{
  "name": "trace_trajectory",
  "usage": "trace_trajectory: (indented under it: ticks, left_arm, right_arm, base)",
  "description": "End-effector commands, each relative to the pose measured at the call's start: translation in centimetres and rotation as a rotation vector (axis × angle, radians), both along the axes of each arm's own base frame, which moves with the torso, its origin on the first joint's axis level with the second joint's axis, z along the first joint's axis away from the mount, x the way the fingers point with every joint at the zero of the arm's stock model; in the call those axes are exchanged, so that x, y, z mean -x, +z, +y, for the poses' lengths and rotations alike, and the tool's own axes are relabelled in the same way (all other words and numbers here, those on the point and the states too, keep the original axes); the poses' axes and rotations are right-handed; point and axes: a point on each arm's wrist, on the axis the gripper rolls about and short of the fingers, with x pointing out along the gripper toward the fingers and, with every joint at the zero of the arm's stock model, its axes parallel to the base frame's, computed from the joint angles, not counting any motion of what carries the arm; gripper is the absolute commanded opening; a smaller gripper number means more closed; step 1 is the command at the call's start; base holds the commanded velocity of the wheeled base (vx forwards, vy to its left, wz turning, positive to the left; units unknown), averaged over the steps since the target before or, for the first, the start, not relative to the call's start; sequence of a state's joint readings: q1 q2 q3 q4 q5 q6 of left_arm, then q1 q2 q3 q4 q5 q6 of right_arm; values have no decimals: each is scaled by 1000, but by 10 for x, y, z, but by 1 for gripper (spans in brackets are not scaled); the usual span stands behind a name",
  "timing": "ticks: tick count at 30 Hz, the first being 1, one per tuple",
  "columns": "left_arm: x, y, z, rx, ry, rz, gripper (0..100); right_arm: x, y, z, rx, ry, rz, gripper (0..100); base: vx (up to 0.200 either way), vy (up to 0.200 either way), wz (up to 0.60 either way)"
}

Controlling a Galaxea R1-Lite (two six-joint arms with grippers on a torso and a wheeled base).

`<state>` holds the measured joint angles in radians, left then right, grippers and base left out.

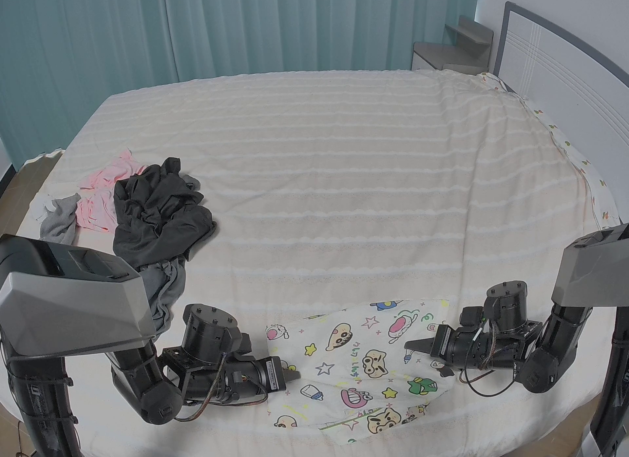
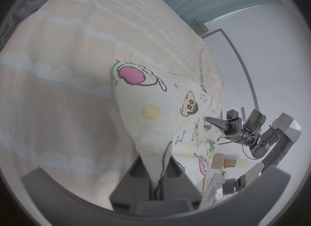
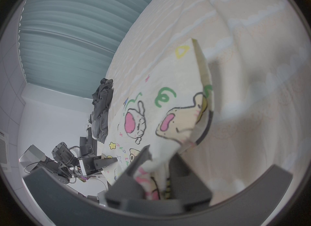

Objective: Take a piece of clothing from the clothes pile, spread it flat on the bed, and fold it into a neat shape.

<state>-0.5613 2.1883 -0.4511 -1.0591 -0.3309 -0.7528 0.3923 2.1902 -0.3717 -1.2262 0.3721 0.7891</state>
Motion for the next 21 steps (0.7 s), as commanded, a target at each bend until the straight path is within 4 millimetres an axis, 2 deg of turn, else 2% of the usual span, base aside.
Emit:
trace_trajectory:
  ticks: [1, 12, 21]
  left_arm:
    - [1, 3, 1, 2, 5, -7, 0]
    - [2, 21, 1, 56, 37, -24, 0]
    - [3, 22, 2, 55, 39, -27, 0]
  right_arm:
    - [1, -1, 0, 2, 3, 5, 0]
    - [6, 0, 1, -2, 14, -6, 0]
    - [6, -1, 1, -2, 14, -5, 0]
  base:
    - [0, 0, 0]
    - [0, 0, 0]
    - [0, 0, 0]
